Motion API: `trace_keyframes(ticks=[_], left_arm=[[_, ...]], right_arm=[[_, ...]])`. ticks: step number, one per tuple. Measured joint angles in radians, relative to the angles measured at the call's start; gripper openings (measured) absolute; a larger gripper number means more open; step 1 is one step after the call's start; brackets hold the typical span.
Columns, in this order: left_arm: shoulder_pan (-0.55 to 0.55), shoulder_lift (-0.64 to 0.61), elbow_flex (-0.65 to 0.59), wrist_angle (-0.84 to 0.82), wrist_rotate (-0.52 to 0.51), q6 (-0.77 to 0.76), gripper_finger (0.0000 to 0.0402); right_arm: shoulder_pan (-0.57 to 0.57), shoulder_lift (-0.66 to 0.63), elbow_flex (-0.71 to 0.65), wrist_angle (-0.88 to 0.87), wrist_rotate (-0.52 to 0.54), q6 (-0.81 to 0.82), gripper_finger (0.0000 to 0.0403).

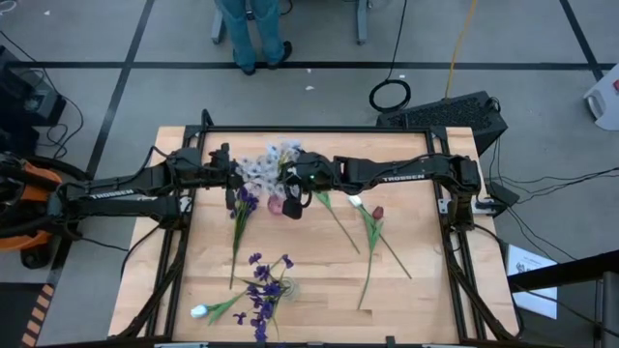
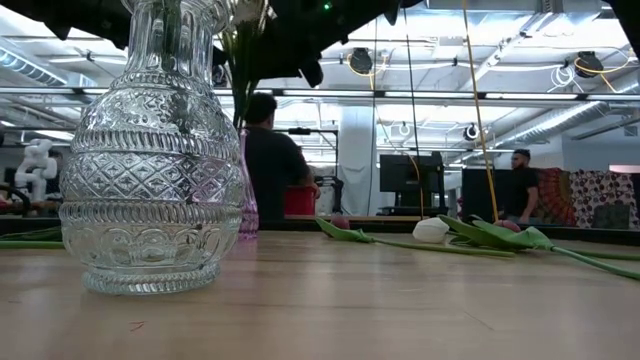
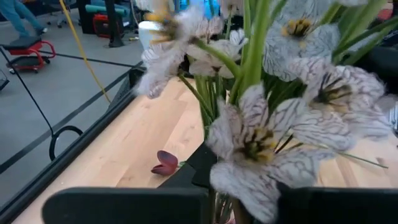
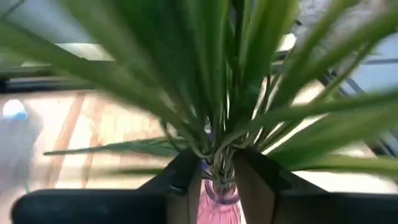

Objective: Sort flowers into vase by color
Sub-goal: Put the white flowers into the pink vase

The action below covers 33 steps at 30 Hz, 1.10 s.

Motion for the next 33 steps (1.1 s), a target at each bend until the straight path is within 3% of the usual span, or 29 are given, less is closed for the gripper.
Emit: trace_keyframes(ticks=[12,24,33], left_arm=[[0.0,0.0,0.0,-0.08,0.005,0.018,0.0041],[0.0,-0.001,0.0,-0.085,0.024,0.018,0.0171],[0.0,-0.008,0.0,-0.087,0.016,0.018,0.0187]], right_arm=[[-0.001,-0.071,0.0,-0.083,0.003,-0.016,0.0161],[-0.003,-0.205,0.0,-0.299,0.018,-0.018,0.018],[-0.006,-0.27,0.0,-0.423,0.08,0.043,0.018]])
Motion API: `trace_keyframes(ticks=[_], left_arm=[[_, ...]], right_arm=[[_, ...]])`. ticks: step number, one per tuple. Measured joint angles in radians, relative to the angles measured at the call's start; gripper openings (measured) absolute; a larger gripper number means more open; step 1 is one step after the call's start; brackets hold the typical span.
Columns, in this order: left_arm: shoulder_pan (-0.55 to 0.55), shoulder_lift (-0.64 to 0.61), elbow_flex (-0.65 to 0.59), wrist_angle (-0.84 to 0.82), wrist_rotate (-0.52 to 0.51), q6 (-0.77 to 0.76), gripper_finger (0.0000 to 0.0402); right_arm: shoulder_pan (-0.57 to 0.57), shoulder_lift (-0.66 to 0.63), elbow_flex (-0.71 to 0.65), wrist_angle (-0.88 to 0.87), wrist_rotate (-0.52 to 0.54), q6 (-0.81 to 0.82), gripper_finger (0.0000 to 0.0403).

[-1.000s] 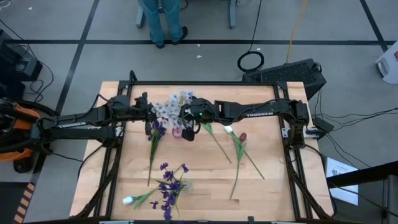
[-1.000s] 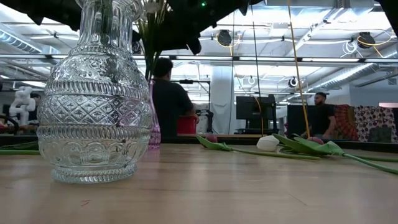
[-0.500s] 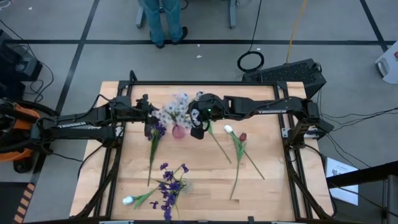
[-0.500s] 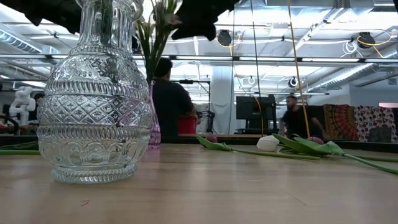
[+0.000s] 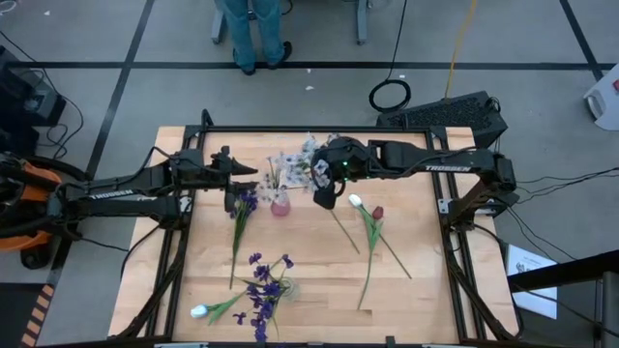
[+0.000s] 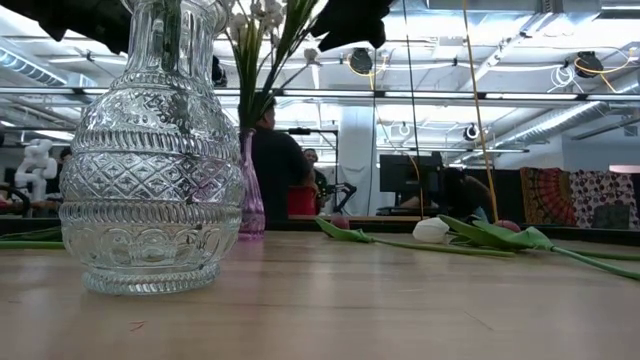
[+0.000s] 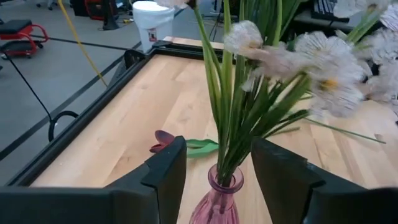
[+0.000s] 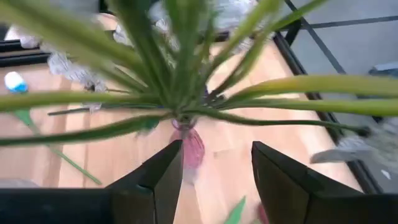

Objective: Sort flowers into vase by color
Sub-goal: Put the white flowers into the pink vase

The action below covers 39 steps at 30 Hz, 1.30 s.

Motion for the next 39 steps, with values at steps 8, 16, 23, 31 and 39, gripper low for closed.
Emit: trace_keyframes(ticks=[8,16,23,31,39], left_arm=[[0.001,0.0,0.0,0.007,-0.033,0.0,0.0187],[0.001,0.0,0.0,0.003,-0.035,-0.001,0.0187],[0.001,0.0,0.0,-0.001,-0.037,0.0,0.0187],[0.002,0.0,0.0,-0.001,-0.044,0.0,0.0187],[0.003,-0.015,0.0,-0.002,-0.058,0.0,0.0187]], right_arm=[[0.001,0.107,0.001,0.115,-0.108,-0.029,0.018],[0.001,0.149,-0.001,0.082,-0.11,-0.066,0.0162],[0.0,0.113,0.0,0.02,-0.106,-0.082,0.0145],[0.0,0.012,0.0,-0.118,-0.099,-0.021,0.0136],[0.0,-0.117,0.0,-0.384,0.022,0.132,0.0136]])
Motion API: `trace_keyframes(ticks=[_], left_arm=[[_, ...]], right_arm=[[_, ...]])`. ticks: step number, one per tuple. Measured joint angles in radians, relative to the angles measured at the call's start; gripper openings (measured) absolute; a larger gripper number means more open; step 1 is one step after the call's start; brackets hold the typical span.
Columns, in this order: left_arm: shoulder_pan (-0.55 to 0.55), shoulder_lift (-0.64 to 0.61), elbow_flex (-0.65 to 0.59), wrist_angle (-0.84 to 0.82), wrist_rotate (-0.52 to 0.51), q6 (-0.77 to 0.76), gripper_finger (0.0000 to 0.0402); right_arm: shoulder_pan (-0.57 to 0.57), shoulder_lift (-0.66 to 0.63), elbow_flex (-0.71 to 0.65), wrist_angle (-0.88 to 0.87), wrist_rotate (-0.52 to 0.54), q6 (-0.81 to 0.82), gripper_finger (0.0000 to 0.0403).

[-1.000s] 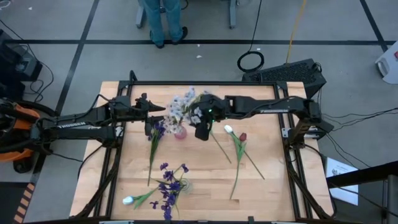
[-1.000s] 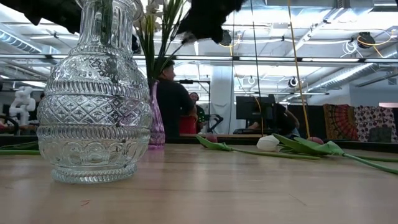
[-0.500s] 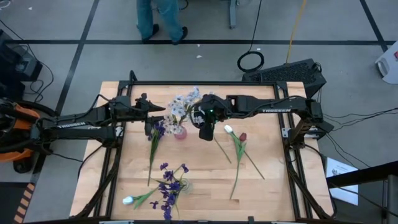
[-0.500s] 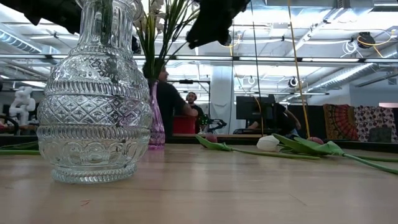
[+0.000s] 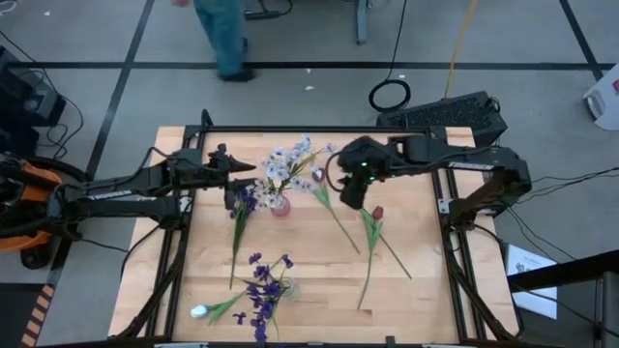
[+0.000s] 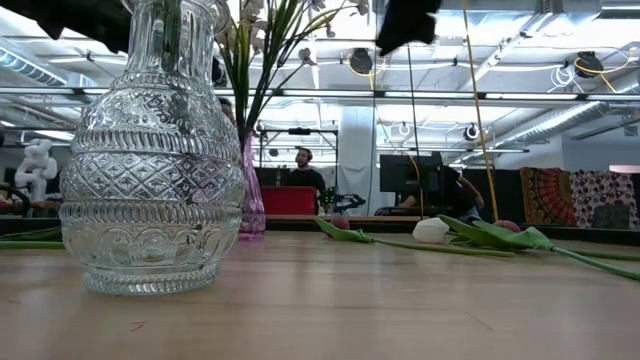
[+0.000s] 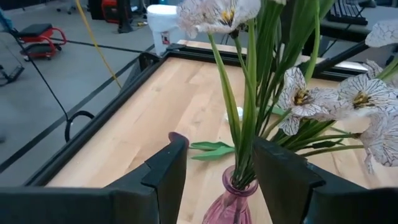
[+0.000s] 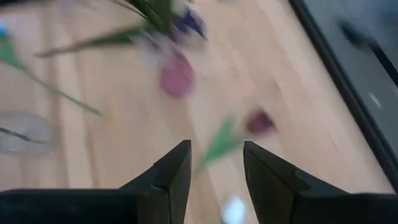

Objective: Sort flowers into vase by color
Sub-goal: Put the white flowers into the pink vase, then adjust the white flowers

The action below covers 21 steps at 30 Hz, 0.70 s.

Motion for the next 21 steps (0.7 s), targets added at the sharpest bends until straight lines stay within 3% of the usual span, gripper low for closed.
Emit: trace_keyframes(ticks=[5,11,16,21], left_arm=[[-0.001,-0.023,0.05,-0.139,-0.068,0.001,0.0187],[-0.023,-0.027,0.153,-0.39,-0.121,-0.042,0.0187],[-0.088,-0.019,0.161,-0.518,-0.121,-0.209,0.0187],[-0.178,0.018,0.16,-0.532,-0.143,-0.364,0.0187]], right_arm=[[0.001,-0.049,-0.062,-0.124,0.045,0.076,0.0136],[0.001,-0.177,-0.342,0.04,-0.004,0.129,0.0136],[0.001,-0.333,-0.652,0.405,-0.019,0.182,0.0136],[-0.009,-0.406,-0.958,1.011,-0.062,0.188,0.0136]])
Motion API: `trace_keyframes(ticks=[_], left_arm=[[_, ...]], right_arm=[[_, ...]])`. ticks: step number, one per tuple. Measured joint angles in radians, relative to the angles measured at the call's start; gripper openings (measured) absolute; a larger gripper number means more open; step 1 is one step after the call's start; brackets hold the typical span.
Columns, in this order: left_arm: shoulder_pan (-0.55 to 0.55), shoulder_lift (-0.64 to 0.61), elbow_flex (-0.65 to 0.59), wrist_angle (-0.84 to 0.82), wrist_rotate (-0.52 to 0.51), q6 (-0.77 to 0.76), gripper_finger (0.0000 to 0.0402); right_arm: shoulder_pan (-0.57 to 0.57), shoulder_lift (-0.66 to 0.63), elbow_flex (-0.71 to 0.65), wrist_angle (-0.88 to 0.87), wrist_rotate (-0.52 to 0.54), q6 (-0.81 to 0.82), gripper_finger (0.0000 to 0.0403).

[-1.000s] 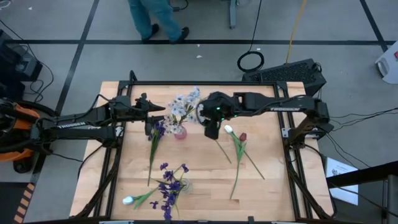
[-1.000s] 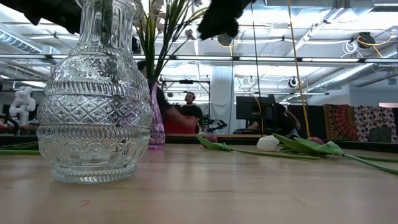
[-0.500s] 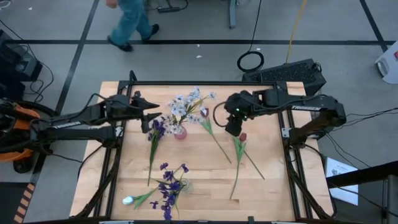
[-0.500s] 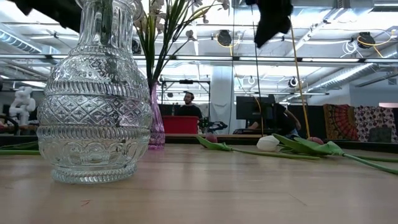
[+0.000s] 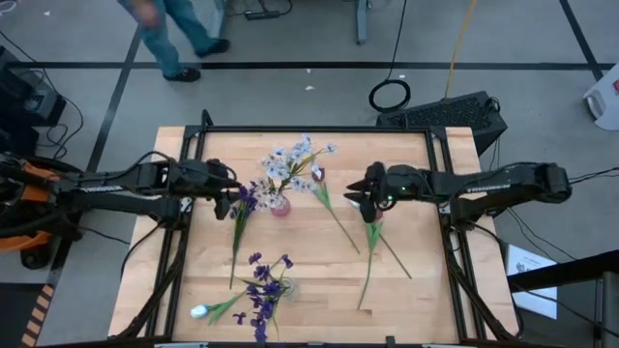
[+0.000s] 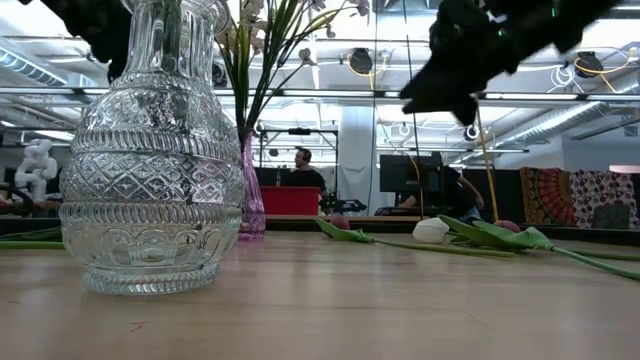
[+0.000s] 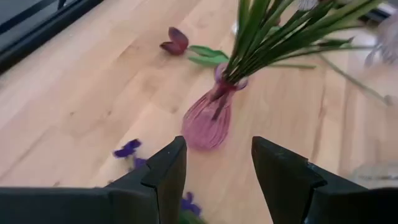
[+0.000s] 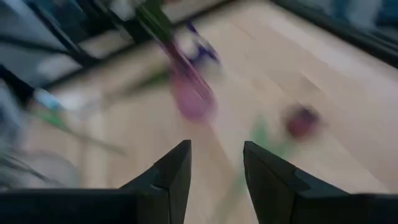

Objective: Sort flowers into vase by color
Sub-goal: Adjust the white flowers

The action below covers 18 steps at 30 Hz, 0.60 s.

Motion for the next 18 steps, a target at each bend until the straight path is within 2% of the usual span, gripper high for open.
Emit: trace_keyframes(ticks=[3,5,7,10,13,18], left_arm=[[-0.057,0.049,0.0,0.053,-0.063,-0.037,0.0187],[-0.092,0.092,0.0,0.098,-0.095,-0.055,0.0187],[-0.124,0.141,0.0,0.163,-0.119,-0.056,0.0187],[-0.164,0.216,0.0,0.247,-0.167,-0.057,0.0187],[-0.192,0.282,0.0,0.341,-0.214,-0.056,0.0187],[-0.205,0.361,0.0,0.469,-0.298,-0.055,0.0187]], right_arm=[[-0.022,0.05,-0.127,0.326,-0.045,0.018,0.0136],[-0.036,0.106,-0.162,0.439,-0.045,0.017,0.0136],[-0.057,0.151,-0.164,0.493,-0.059,-0.005,0.0136],[-0.099,0.213,-0.126,0.56,-0.163,-0.048,0.0136],[-0.14,0.267,-0.071,0.573,-0.274,-0.09,0.0136],[-0.199,0.324,0.01,0.568,-0.395,-0.119,0.0136]])
